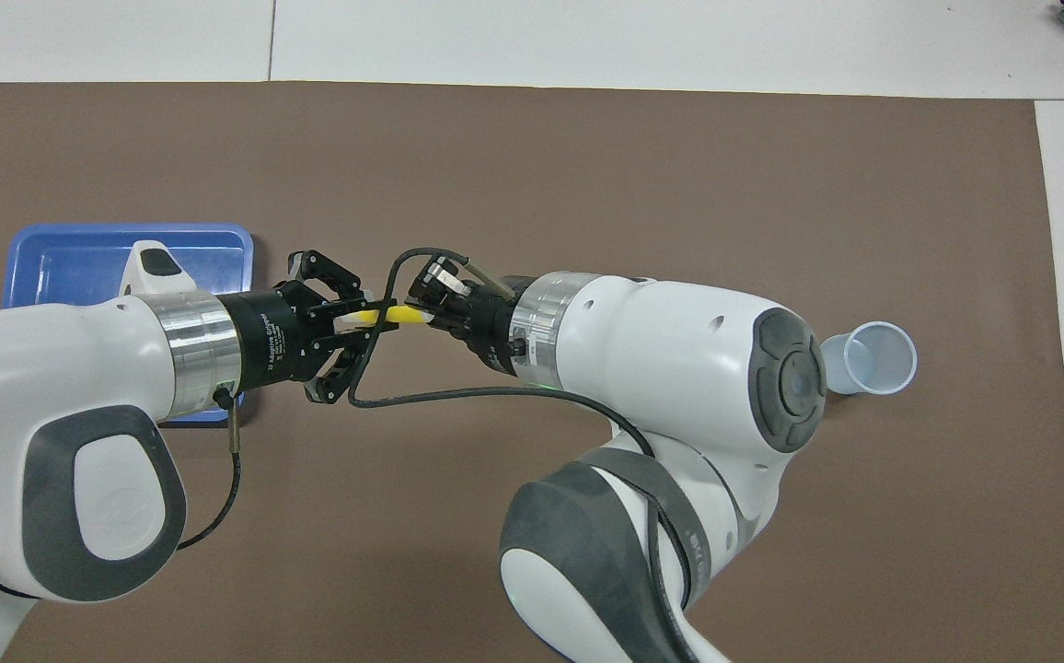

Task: Right arm passes pens to left for tray arrangement
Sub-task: 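Close the left gripper on the yellow pen and open the right gripper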

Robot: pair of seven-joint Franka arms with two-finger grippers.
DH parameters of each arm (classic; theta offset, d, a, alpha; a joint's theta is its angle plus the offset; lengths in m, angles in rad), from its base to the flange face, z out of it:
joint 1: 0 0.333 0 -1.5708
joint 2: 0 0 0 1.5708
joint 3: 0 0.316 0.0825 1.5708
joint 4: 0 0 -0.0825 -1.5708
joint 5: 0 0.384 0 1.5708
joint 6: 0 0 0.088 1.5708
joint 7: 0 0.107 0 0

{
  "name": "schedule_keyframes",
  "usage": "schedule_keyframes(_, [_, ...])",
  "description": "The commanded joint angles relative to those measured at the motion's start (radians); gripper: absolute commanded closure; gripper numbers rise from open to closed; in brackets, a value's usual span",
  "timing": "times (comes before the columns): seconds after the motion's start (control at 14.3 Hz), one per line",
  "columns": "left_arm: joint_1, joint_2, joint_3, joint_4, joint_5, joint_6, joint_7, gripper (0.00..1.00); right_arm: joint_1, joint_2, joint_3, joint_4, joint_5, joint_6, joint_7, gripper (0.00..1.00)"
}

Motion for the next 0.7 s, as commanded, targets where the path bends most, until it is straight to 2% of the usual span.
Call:
schedule_keyframes(0.0, [-0.008, -0.029, 0.01, -0.022, -0.016, -0.015, 0.017, 1.0, -0.037, -0.029, 0.003, 0.006, 0.018, -0.076, -0.005, 0.0])
schedule_keyframes(0.14, [0.0, -0.029, 0.011, -0.02, -0.014, -0.023, 0.037, 1.0, -0.071, -0.055, 0.001, 0.007, 0.012, -0.164, -0.04, 0.0])
schedule_keyframes(0.42, [0.056, -0.034, 0.033, -0.009, -0.014, -0.149, 0.222, 1.0, -0.167, -0.095, -0.003, 0.006, -0.008, -0.427, -0.277, 0.0])
schedule_keyframes(0.63, [0.137, -0.04, 0.034, 0.003, -0.011, -0.267, 0.417, 1.0, -0.224, -0.126, -0.003, 0.007, -0.141, -0.593, -0.426, 0.0])
